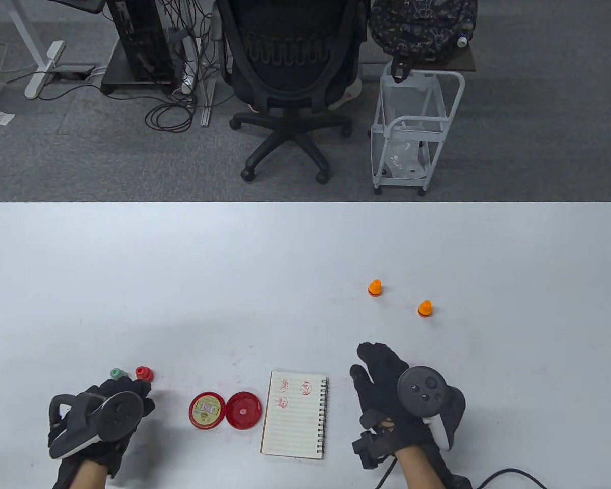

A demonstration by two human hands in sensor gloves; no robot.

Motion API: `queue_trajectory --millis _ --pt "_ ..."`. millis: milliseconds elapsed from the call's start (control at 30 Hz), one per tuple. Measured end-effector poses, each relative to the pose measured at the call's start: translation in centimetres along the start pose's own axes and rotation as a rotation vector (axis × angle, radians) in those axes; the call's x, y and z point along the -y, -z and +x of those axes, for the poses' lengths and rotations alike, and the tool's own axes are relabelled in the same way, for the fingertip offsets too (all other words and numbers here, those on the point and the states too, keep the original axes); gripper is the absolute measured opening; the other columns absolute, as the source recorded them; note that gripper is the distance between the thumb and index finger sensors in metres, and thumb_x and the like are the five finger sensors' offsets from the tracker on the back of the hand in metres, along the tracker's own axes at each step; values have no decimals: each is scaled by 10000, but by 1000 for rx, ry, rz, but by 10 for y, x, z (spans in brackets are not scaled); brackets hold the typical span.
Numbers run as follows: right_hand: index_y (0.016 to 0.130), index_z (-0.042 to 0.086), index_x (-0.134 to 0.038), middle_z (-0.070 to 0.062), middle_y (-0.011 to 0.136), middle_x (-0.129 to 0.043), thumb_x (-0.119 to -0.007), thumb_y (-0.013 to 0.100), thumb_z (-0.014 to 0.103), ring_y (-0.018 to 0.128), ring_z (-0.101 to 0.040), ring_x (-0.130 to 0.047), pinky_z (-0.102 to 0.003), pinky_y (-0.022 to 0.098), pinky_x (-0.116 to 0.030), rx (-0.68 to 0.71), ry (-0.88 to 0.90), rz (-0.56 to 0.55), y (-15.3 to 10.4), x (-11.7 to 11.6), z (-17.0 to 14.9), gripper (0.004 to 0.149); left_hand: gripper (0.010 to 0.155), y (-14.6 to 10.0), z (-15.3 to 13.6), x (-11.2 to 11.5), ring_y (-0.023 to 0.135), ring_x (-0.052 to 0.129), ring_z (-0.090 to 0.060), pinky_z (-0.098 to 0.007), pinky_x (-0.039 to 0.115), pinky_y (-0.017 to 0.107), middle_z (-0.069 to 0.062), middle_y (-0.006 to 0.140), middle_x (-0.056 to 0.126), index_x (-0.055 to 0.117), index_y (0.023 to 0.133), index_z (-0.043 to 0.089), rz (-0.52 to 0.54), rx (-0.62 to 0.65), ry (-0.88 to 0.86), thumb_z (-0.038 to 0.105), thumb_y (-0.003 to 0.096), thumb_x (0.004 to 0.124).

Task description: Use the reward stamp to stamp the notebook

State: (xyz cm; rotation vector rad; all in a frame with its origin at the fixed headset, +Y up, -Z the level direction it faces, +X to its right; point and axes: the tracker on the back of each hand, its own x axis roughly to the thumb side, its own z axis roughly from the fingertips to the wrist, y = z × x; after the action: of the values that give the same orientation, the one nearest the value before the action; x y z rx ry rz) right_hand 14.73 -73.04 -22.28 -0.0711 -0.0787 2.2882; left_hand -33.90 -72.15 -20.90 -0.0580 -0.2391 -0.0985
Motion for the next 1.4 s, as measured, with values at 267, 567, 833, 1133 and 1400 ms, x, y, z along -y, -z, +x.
queue_trajectory --millis 267,567,833,1133,1400 --pt "1046 180 -397 -162 1061 -470 -750 457 469 931 -511 -543 -628 643 -555 -122 97 -161 9 28 -36 745 497 2 -6 4 564 966 -294 -500 796 507 -112 826 934 847 918 130 -68 -62 -41 347 472 860" --pt "1043 185 -448 -140 1071 -474 -773 468 427 962 -490 -502 -609 678 -530 -323 -72 -177 42 48 -63 703 576 -10 -9 -12 646 946 -338 -521 777 541 -144 907 886 805 968 131 154 -39 -136 428 476 837" --pt "1066 274 -329 -65 1123 -336 -809 441 436 1030 -445 -385 -592 747 -455 -562 -182 -46 96 41 -84 805 608 -14 1 -22 666 924 -363 -535 758 555 -156 920 870 786 987 133 344 63 -212 488 493 798" --pt "1050 326 -291 14 1106 -261 -824 403 447 1034 -334 -263 -515 796 -284 -677 -228 5 135 17 -91 848 580 -15 6 -25 658 931 -353 -529 765 552 -147 907 883 801 972 131 374 92 -196 473 504 787" --pt "972 340 -523 60 1043 -443 -807 431 392 1000 -266 -403 -474 794 -371 -703 -439 -65 144 7 -88 614 567 -10 9 -24 642 936 -344 -527 768 548 -140 885 897 814 960 131 359 111 -186 470 508 784"
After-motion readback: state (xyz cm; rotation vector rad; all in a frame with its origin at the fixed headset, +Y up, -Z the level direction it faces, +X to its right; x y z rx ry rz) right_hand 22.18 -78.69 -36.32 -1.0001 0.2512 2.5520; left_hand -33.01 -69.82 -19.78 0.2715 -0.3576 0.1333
